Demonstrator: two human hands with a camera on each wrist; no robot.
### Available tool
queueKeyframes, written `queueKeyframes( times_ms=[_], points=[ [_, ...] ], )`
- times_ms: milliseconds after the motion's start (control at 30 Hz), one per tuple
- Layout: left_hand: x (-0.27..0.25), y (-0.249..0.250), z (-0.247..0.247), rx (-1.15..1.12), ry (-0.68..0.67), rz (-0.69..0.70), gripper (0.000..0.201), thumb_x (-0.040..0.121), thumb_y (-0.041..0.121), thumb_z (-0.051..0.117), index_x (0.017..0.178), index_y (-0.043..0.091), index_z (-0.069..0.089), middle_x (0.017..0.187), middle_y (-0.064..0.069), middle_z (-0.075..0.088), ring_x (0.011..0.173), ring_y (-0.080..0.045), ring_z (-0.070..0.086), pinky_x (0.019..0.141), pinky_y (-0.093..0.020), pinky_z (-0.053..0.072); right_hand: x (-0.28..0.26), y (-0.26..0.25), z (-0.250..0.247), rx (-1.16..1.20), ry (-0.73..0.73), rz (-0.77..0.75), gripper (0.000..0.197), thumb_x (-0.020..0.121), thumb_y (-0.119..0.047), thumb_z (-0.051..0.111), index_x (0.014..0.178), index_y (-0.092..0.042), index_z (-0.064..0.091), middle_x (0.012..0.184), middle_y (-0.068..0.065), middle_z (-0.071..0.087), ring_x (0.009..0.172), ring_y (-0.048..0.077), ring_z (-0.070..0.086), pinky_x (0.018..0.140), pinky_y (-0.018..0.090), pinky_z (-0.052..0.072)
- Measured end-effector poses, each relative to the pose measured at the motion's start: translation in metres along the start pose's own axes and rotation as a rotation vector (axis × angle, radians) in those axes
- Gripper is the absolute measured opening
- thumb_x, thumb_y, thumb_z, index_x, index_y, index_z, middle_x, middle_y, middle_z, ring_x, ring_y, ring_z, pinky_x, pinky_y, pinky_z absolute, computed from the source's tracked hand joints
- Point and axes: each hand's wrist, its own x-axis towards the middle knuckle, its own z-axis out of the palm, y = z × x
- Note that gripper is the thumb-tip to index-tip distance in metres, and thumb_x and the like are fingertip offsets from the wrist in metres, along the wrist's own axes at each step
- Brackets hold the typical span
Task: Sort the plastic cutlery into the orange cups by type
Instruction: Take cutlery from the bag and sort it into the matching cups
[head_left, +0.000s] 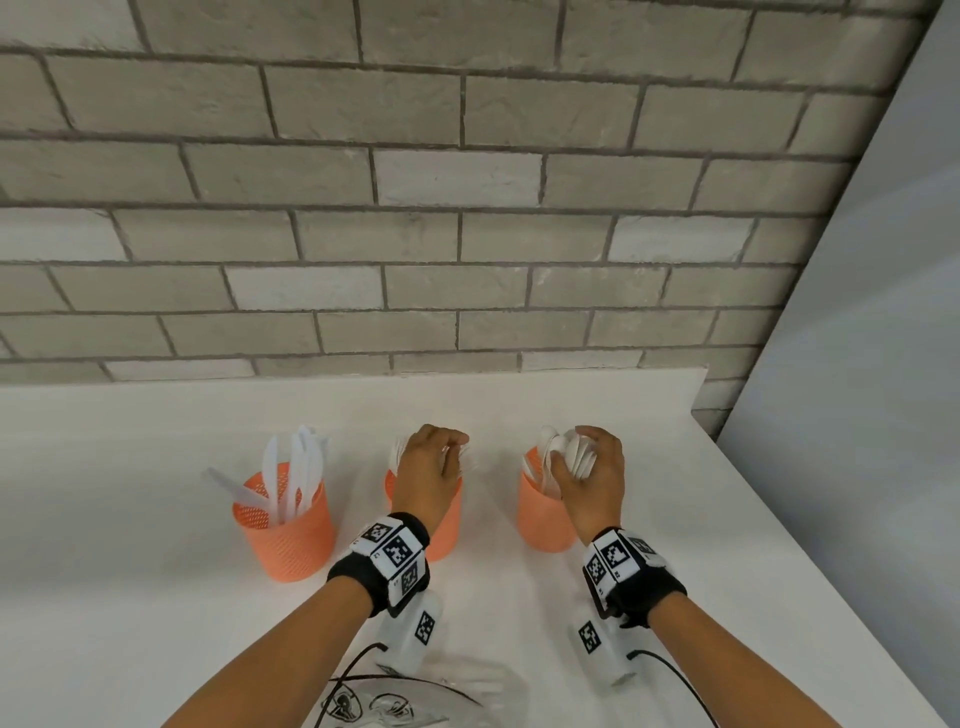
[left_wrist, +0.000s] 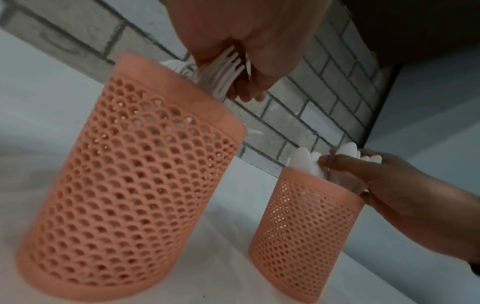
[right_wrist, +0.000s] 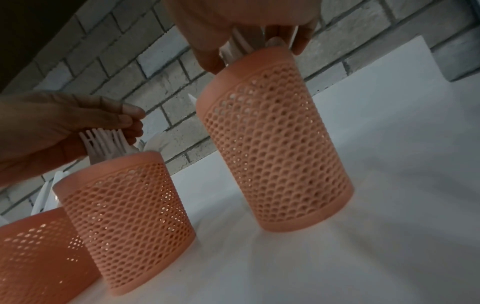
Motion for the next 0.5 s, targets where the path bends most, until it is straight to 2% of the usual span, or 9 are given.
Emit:
queueKeyframes(
  times_ms=[100,167,200,233,300,367,433,500],
  points=[
    [-0.001,0.003,-0.004,0.121,0.045,0.065,0.028,0.092,0.009,0.044,0.107,0.004,0.067,0.110,-0.013,0.061,0.110,-0.029,0.052,0.094,-0.026,0.039,0.002,-0.001,-0.005,-0.038,-0.048,-0.086,0.052,0.084,-0.015,0.066,0.131,-0.017,0.044,0.131,-0.005,0.044,0.117,0.010,0.042,0.098,0.023,0.033],
    [0.002,0.002,-0.006,0.243,0.119,0.077,0.043,0.090,0.024,0.035,0.111,0.003,0.066,0.115,-0.017,0.061,0.113,-0.036,0.053,0.100,-0.041,0.044,0.005,0.000,-0.008,-0.154,-0.058,-0.179,0.052,0.090,-0.020,0.059,0.138,-0.018,0.040,0.147,0.002,0.035,0.131,0.014,0.036,0.107,0.026,0.027],
    [0.004,0.002,-0.008,0.316,0.125,0.042,0.052,0.090,0.031,0.029,0.119,0.003,0.061,0.123,-0.019,0.057,0.119,-0.039,0.049,0.105,-0.048,0.039,0.007,0.000,-0.008,-0.246,-0.060,-0.226,0.049,0.093,-0.025,0.052,0.140,-0.017,0.039,0.152,0.006,0.030,0.136,0.019,0.031,0.110,0.028,0.022],
    [0.006,0.003,-0.011,0.382,0.068,-0.051,0.057,0.092,0.035,0.024,0.130,0.004,0.052,0.135,-0.020,0.049,0.129,-0.039,0.040,0.112,-0.050,0.029,0.008,0.000,-0.009,-0.342,-0.077,-0.262,0.048,0.096,-0.032,0.041,0.141,-0.015,0.039,0.154,0.009,0.026,0.140,0.023,0.027,0.113,0.030,0.017],
    [0.007,-0.001,-0.010,0.450,-0.099,-0.243,0.056,0.099,0.038,0.020,0.145,0.008,0.027,0.153,-0.015,0.025,0.143,-0.033,0.017,0.118,-0.044,0.010,0.009,-0.002,-0.009,-0.509,-0.173,-0.290,0.066,0.090,-0.044,0.010,0.143,-0.012,0.036,0.156,0.012,0.019,0.145,0.026,0.017,0.115,0.031,0.004],
    [0.005,-0.005,-0.005,0.421,-0.200,-0.262,0.056,0.100,0.037,0.023,0.148,0.008,0.015,0.154,-0.013,0.021,0.144,-0.030,0.014,0.120,-0.039,0.011,0.008,-0.005,-0.007,-0.610,-0.314,-0.279,0.085,0.079,-0.048,-0.008,0.145,-0.010,0.031,0.158,0.009,0.015,0.147,0.023,0.010,0.115,0.028,-0.004],
    [0.002,-0.004,0.001,0.416,-0.240,-0.200,0.057,0.100,0.036,0.025,0.148,0.006,0.014,0.154,-0.011,0.023,0.142,-0.028,0.017,0.119,-0.034,0.015,0.006,-0.008,-0.003,-0.673,-0.396,-0.285,0.092,0.075,-0.052,-0.013,0.147,-0.010,0.027,0.158,0.007,0.013,0.147,0.019,0.009,0.116,0.027,-0.004],
    [0.001,0.001,0.002,0.492,-0.255,-0.172,0.058,0.100,0.036,0.024,0.148,0.005,0.013,0.156,-0.010,0.016,0.144,-0.027,0.013,0.119,-0.033,0.012,0.006,-0.010,0.001,-0.768,-0.454,-0.285,0.095,0.073,-0.058,-0.011,0.148,-0.010,0.020,0.159,0.005,0.011,0.147,0.018,0.006,0.118,0.030,-0.005]
  ],
)
